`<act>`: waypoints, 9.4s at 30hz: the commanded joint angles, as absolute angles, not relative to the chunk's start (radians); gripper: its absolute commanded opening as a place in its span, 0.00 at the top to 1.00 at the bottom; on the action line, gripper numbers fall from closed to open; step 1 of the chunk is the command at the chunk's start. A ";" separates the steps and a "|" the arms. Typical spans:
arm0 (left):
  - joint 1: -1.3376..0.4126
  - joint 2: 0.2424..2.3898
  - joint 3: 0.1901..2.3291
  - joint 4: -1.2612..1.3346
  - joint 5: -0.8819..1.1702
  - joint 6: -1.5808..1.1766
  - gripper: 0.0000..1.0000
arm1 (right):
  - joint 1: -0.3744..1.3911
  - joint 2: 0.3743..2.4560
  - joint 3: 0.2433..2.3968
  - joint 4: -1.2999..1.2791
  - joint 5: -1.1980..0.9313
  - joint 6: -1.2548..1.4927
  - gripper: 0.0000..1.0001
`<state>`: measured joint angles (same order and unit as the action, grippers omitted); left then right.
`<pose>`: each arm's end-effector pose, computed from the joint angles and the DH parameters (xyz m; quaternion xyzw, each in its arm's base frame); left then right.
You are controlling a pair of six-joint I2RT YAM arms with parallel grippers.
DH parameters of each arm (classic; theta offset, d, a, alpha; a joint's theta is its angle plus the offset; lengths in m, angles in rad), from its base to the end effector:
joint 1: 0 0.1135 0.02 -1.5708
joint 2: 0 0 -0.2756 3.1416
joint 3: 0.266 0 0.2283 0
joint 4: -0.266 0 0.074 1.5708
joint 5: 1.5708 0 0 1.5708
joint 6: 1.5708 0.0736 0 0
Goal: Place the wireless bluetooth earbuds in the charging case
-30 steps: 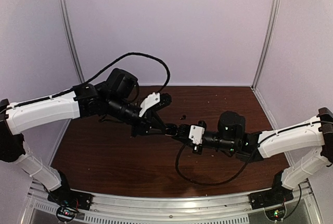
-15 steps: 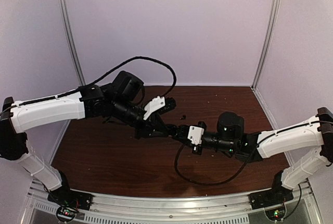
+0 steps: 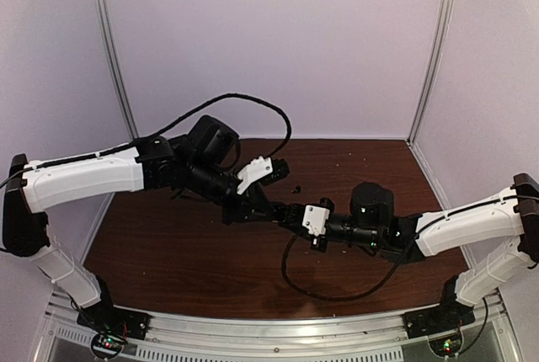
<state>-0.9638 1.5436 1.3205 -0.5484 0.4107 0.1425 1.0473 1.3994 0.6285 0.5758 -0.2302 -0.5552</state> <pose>0.1710 -0.2977 0.3001 0.5413 0.7257 -0.3243 0.2743 0.1433 0.2818 0.2464 -0.6020 0.4817 0.2397 0.5901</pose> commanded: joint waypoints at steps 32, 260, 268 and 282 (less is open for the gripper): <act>-1.016 1.544 1.388 -0.574 0.336 0.160 0.99 | 1.063 1.386 0.630 0.635 -0.221 -0.558 1.00; -0.974 1.536 1.343 -0.117 0.410 0.140 0.02 | 0.849 1.273 0.427 1.084 -0.653 0.066 1.00; -0.817 1.498 1.291 -0.009 0.482 0.022 0.03 | 0.723 1.237 0.340 1.139 -0.631 0.158 1.00; -0.727 2.089 1.807 -0.311 0.341 -0.013 0.27 | 0.577 1.028 0.257 1.012 -0.529 0.203 1.00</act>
<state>-0.7231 1.9476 1.6554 -0.2043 0.3489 -0.0219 0.5987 1.0691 0.2802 1.0435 -0.5678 0.1871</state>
